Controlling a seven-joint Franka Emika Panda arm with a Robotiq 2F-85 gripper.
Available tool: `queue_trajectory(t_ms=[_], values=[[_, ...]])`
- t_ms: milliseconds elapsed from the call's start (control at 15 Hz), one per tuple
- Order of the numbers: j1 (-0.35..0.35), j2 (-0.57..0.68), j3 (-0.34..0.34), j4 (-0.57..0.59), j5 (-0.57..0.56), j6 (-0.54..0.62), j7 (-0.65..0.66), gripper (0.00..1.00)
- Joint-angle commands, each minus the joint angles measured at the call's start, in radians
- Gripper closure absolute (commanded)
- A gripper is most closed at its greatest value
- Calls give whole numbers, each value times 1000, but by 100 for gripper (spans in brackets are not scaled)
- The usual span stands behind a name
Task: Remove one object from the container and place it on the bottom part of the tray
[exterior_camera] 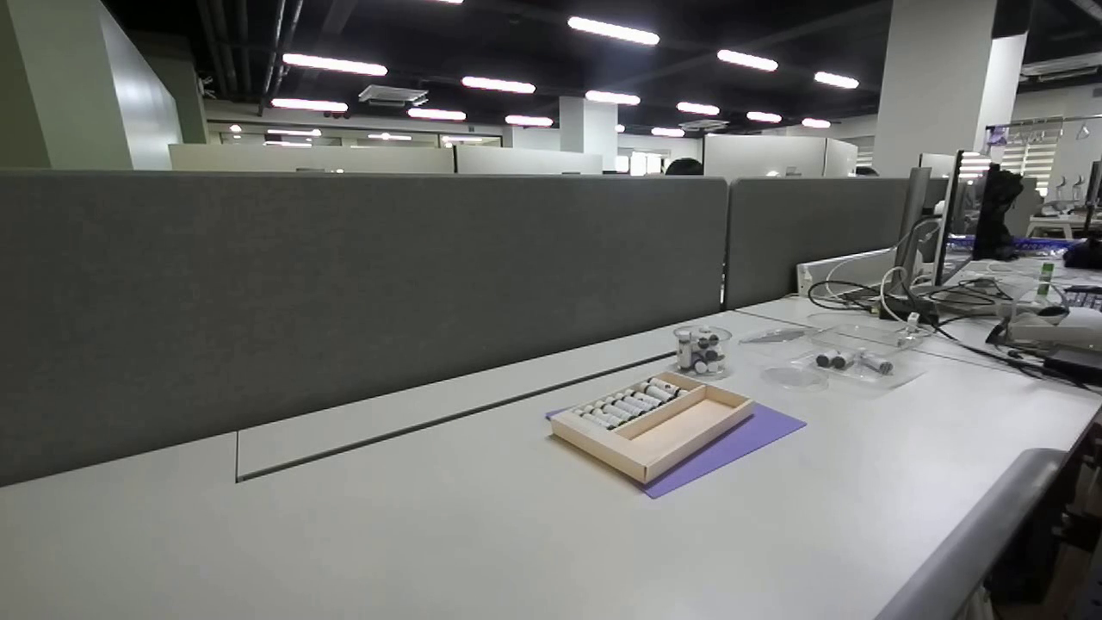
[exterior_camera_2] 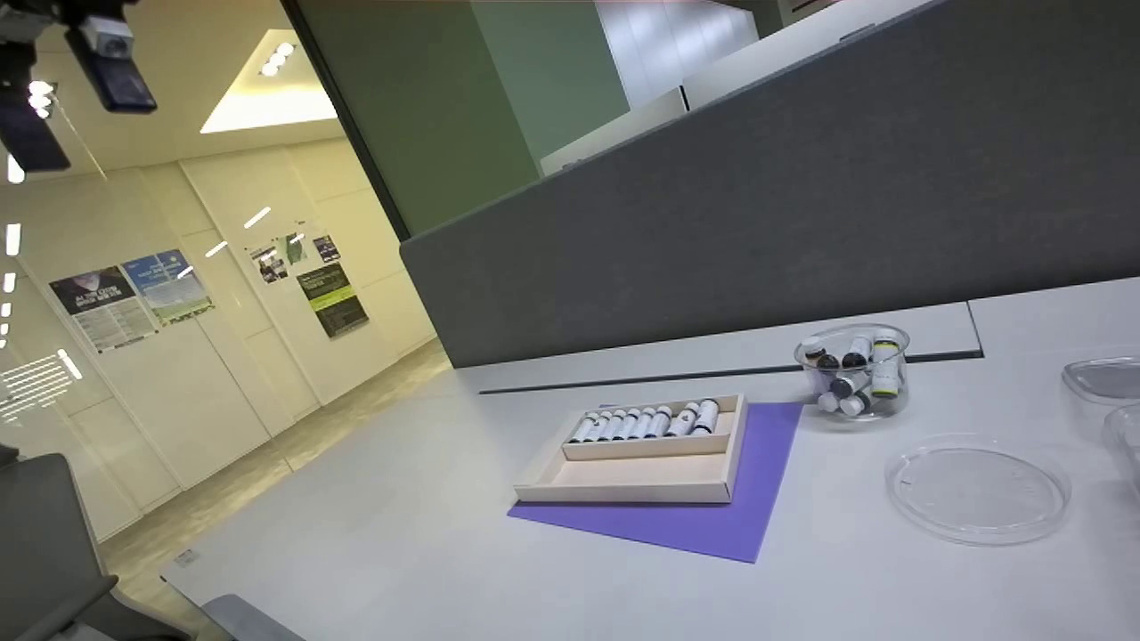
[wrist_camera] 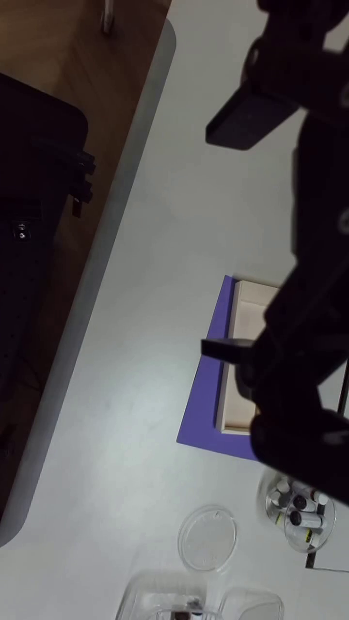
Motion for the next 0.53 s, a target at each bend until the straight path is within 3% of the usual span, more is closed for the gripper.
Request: queue_trajectory(t_ms=[0,200,467], values=[[4,1,-2,3,-2,-2,3,0],[20,61,-17,42,-37,83,-65,0],[52,235,-85,131,-22,203,-216,0]])
